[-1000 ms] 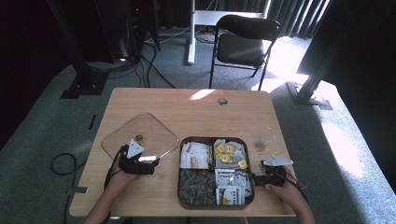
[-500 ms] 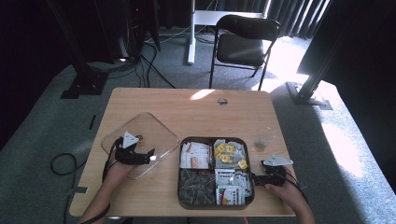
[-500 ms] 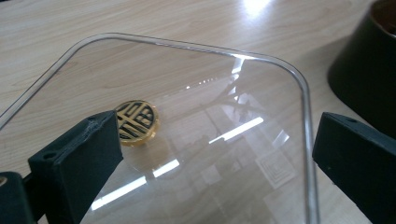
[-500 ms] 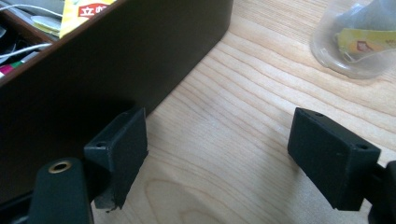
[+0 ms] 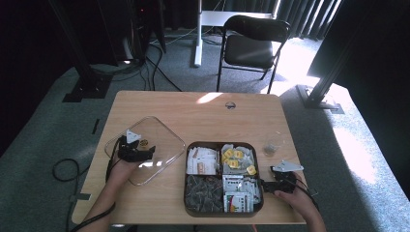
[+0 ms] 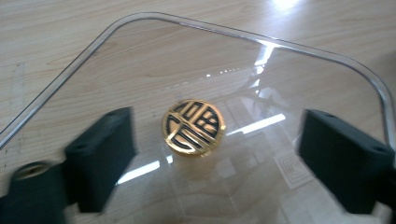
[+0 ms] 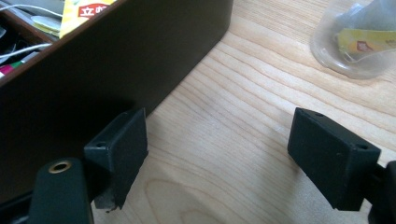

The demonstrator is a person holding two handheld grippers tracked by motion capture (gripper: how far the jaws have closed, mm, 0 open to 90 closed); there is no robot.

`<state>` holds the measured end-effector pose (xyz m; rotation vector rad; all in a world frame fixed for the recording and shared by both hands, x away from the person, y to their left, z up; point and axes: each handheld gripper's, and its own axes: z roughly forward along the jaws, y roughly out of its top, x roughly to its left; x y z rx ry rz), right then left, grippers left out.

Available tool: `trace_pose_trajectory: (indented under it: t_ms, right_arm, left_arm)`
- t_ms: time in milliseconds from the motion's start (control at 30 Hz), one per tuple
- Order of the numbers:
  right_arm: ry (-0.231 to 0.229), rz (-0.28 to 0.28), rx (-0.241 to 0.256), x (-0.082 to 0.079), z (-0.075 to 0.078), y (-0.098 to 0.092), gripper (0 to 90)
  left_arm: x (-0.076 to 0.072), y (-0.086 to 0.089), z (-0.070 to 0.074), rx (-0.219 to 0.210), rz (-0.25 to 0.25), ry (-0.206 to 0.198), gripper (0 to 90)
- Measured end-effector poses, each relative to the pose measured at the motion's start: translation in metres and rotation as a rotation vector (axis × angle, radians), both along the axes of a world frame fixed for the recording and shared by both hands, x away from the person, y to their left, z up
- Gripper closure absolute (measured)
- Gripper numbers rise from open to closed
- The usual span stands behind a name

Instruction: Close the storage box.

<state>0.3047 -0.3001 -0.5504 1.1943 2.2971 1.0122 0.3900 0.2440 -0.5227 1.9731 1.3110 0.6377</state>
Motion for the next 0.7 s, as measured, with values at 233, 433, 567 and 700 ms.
trace_pose_trajectory:
  t_ms: [233, 433, 567, 700]
  right_arm:
    - [-0.001, 0.0, 0.0, 0.0, 0.0, 0.0, 19.1]
    - [0.0, 0.0, 0.0, 0.0, 0.0, 0.0, 19.1]
    - [0.0, 0.0, 0.0, 0.0, 0.0, 0.0, 19.1]
    - [0.0, 0.0, 0.0, 0.0, 0.0, 0.0, 19.1]
  left_arm:
    - [0.008, 0.002, -0.005, 0.034, 0.023, 0.034, 32.3]
    - [0.011, 0.002, -0.007, 0.016, 0.015, 0.041, 40.4]
    - [0.013, -0.002, -0.008, 0.042, 0.022, 0.035, 46.4]
    - [0.014, -0.004, -0.008, 0.049, 0.02, 0.034, 55.1]
